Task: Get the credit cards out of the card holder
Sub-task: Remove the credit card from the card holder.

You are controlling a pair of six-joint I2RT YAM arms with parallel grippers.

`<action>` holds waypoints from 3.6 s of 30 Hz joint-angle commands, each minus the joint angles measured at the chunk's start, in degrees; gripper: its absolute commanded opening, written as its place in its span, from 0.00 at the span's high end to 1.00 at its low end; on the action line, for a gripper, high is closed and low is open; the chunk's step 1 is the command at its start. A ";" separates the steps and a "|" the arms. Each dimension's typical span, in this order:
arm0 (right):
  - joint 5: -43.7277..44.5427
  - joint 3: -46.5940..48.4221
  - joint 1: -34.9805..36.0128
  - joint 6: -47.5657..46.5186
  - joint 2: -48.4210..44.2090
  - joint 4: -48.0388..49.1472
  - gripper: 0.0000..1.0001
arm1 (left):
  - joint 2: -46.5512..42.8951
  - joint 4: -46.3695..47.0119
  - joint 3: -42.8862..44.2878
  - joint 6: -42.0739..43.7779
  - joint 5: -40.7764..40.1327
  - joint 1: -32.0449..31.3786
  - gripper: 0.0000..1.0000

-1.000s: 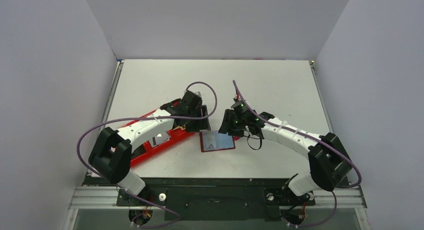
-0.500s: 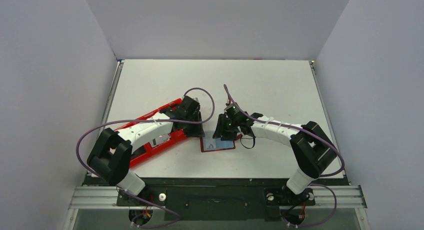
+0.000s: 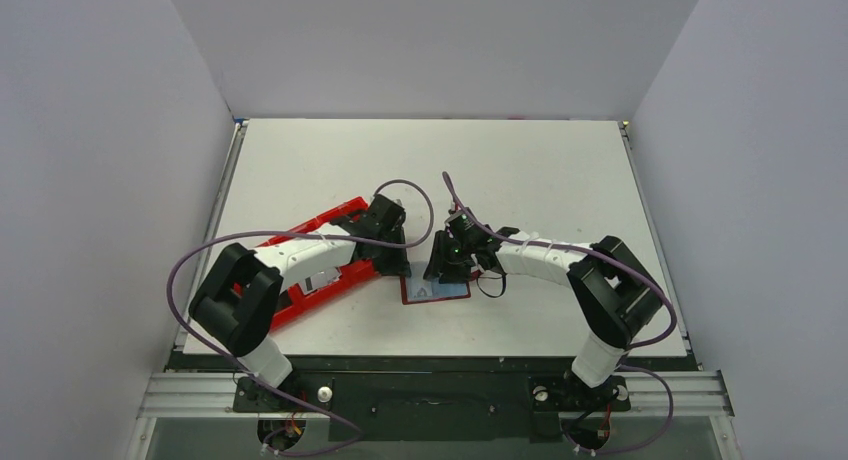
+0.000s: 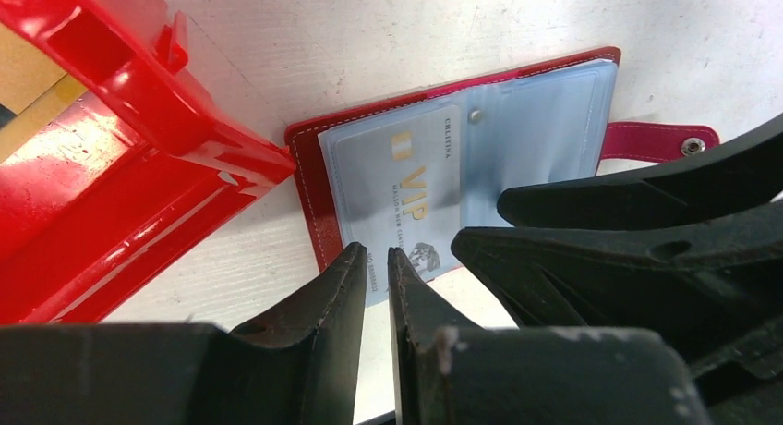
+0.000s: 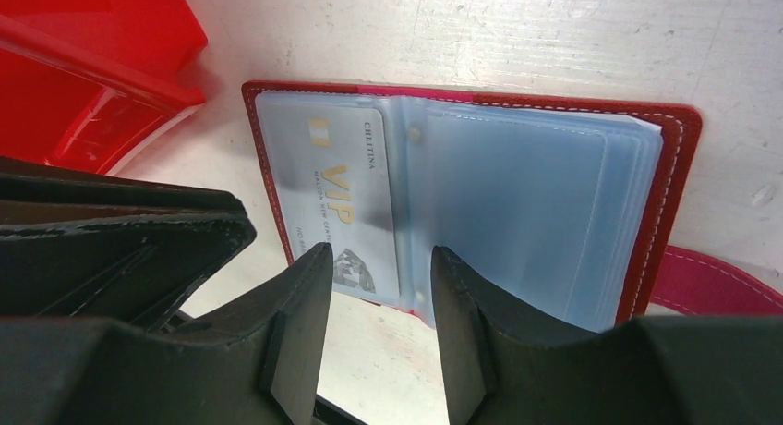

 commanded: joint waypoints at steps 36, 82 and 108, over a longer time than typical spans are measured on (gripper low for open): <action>-11.51 -13.64 -8.15 8.97 0.41 25.08 0.67 | 8.07 4.73 -0.55 -2.19 0.27 -2.02 0.98; -16.31 -23.97 -13.24 20.15 2.49 47.55 1.00 | 8.04 1.28 -1.72 -2.53 -2.06 -1.21 1.00; -17.38 -24.40 -13.77 19.40 1.55 47.61 0.84 | 8.95 1.81 -2.12 -2.10 -2.05 -0.98 1.00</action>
